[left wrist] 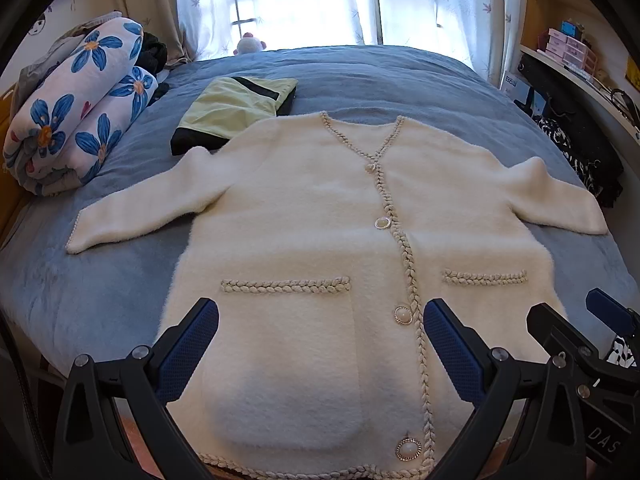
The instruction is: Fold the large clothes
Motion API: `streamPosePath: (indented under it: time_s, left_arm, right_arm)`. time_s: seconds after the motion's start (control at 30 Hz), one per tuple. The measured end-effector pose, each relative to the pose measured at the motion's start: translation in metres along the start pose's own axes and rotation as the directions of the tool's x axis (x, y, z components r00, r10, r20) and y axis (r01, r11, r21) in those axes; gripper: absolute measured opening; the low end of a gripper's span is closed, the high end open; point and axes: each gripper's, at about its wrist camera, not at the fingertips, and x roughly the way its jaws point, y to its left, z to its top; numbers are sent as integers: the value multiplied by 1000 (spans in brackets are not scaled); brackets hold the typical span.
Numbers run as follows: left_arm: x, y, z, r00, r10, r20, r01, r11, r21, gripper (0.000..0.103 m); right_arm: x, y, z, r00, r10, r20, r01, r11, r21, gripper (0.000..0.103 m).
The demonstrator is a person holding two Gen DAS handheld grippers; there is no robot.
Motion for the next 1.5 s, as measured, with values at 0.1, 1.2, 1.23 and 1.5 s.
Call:
streamPosePath:
  time_s: [0.1, 1.2, 1.23, 1.5]
  left_arm:
    - [-1, -1, -1, 1000, 6, 6, -6, 1000, 4, 101]
    - [-3, -1, -2, 1000, 22, 5, -22, 1000, 6, 101]
    - [-3, -1, -2, 1000, 23, 5, -23, 1000, 6, 101]
    - [-3, 1, -2, 1000, 23, 4, -23, 1000, 5, 101]
  right_arm:
    - [0, -1, 0, 1000, 2, 0, -2, 1000, 0, 90]
    - [1, 0, 0, 1000, 1, 0, -1, 1000, -1, 90]
    - [1, 0, 0, 1000, 0, 0, 0, 1000, -1, 90]
    - [1, 0, -1, 1000, -1, -1, 1, 1000, -3, 90]
